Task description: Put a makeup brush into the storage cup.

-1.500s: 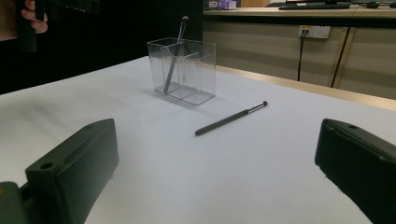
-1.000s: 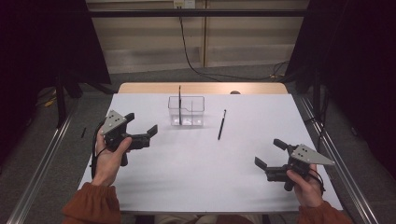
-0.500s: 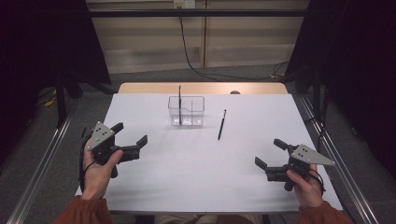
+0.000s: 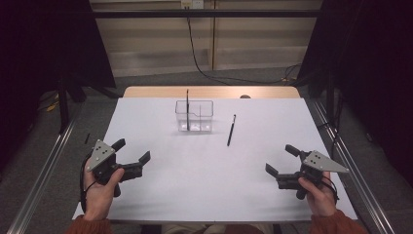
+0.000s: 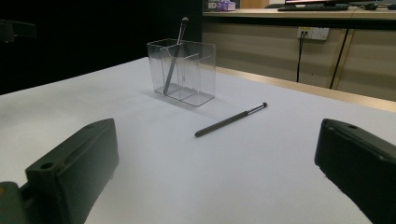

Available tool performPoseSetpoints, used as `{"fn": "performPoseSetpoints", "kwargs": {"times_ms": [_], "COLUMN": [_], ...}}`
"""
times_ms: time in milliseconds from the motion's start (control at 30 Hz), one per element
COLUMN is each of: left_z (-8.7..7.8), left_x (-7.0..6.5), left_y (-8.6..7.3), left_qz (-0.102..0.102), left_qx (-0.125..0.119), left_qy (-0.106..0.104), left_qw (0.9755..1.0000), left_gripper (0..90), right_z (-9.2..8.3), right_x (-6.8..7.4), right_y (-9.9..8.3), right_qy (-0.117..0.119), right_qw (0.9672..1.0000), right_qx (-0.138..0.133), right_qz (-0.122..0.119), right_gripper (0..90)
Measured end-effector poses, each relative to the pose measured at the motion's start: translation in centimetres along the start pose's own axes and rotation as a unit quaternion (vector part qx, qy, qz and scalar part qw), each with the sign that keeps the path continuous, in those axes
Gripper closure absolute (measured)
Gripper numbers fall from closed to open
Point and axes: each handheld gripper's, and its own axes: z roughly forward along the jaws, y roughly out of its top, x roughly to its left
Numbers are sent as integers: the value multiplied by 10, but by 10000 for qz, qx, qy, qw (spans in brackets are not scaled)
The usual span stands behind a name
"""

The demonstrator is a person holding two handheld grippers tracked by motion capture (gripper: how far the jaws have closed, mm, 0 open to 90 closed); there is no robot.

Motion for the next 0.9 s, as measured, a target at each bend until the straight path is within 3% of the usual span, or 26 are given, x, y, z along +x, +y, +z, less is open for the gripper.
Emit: {"fn": "performPoseSetpoints", "kwargs": {"times_ms": [233, 567, 900], "left_z": [-7, -19, -28], "left_x": [0, -1, 0], "left_y": [-12, -24, -27], "left_qz": [17, -83, -54], "left_qx": [59, 119, -14], "left_qy": [116, 74, 91], "left_qw": [9999, 9999, 9999], "left_gripper": [24, 24, 24], "right_z": [-1, -3, -12], "right_x": [0, -1, -3], "right_y": [0, 0, 0], "right_qy": [-44, -92, -141], "right_qw": [10000, 10000, 9999], "right_qx": [-20, 2, 11], "right_qz": [12, 9, -38], "right_gripper": [0, 0, 0]}}
